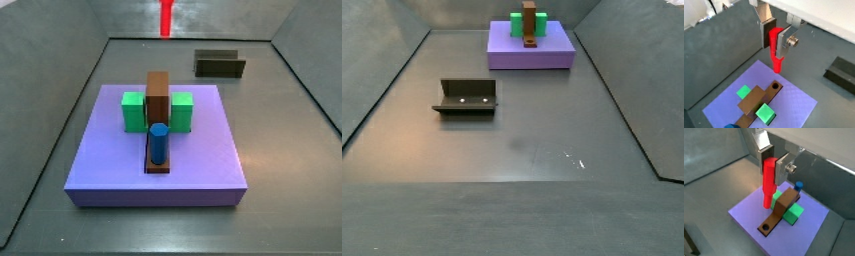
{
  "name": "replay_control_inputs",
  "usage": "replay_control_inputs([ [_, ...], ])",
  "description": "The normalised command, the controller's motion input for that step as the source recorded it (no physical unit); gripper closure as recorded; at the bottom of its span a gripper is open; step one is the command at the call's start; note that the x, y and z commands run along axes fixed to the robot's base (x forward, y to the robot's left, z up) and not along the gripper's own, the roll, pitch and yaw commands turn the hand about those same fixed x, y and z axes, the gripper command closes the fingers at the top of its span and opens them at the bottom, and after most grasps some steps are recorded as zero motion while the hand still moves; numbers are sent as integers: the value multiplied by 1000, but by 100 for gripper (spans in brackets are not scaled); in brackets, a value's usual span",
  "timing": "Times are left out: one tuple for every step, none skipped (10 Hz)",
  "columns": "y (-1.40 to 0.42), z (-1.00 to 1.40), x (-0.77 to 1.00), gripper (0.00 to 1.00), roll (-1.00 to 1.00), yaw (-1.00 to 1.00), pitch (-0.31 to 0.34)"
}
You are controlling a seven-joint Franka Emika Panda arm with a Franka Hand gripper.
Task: Pick up the red object. Move up. Place the red object on the fixture. Regrasp the red object. Move to above the board. Insert the red object.
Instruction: Insert the red object.
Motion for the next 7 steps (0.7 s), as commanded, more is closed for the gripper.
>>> replay_control_inputs([
  [66,-634,-131,100,-150,0,-129],
  [54,-454,-97,100,-73,0,-91],
  [37,-331,-100,100,0,0,-46],
  [26,-351,-111,100,0,0,-49],
  [0,-394,-137,100,0,0,-87],
  [0,-377,-111,100,-3,0,-81],
  [0,-326,-63,100,-3,0,-36],
])
